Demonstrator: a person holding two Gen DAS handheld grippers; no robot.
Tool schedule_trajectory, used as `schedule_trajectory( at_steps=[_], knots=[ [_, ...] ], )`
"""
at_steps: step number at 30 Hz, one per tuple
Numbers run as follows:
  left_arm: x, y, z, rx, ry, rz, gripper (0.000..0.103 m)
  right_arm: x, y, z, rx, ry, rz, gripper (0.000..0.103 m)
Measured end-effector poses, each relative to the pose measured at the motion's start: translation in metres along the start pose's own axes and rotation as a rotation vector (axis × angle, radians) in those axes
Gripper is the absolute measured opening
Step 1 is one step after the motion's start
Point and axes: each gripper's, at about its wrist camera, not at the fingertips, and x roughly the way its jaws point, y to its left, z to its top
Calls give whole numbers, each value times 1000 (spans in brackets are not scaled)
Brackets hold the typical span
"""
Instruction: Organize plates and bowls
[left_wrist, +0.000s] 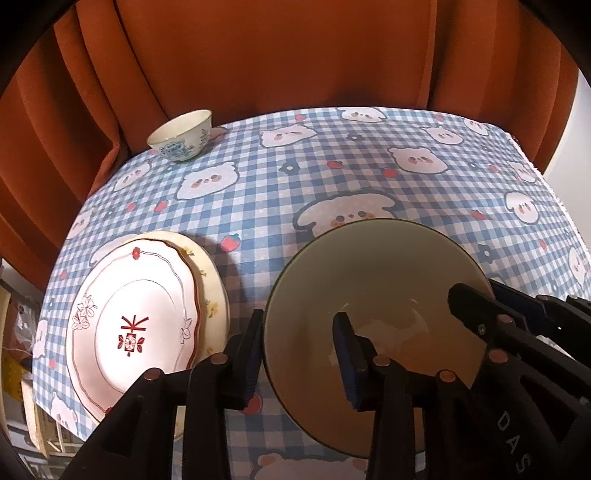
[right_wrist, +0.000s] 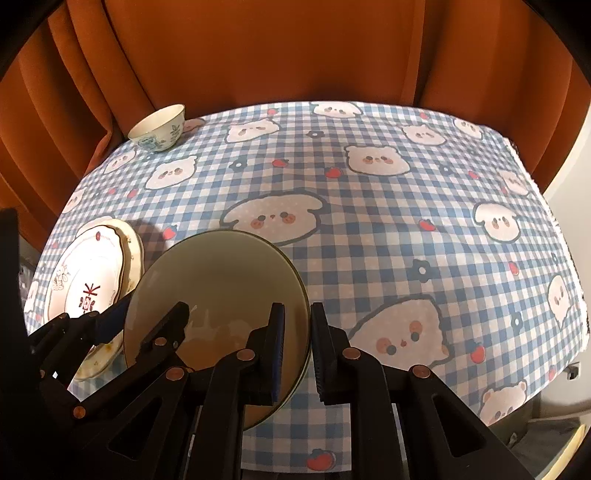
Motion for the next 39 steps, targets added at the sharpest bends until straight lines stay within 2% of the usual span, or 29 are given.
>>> schedule_trajectory(
  at_steps=[2, 6, 8, 11, 15, 27, 39],
  knots=[
    [-1, 2, -1, -6, 10, -25, 46, 0, -2, 0, 17, 12, 10, 20],
    [-7, 7, -1, 8, 2, -55, 54, -2, 2, 0, 12, 28, -2, 22],
    [-11, 11, 1, 16, -13, -82, 65, -5, 4, 2, 23, 31, -13, 27],
    [-18, 20, 4, 21, -32, -99, 66, -12, 11, 5, 30, 11, -36, 44],
    [-24, 40, 9, 14, -40, -127, 68, -23, 24, 10, 43, -14, -56, 51],
    [-38, 120, 33, 27, -64, -138, 70, -37, 92, 32, 67, -73, -73, 57],
    [-41, 199, 71, 44, -117, -106, 73, -37, 171, 82, 71, -135, -86, 59]
  ],
)
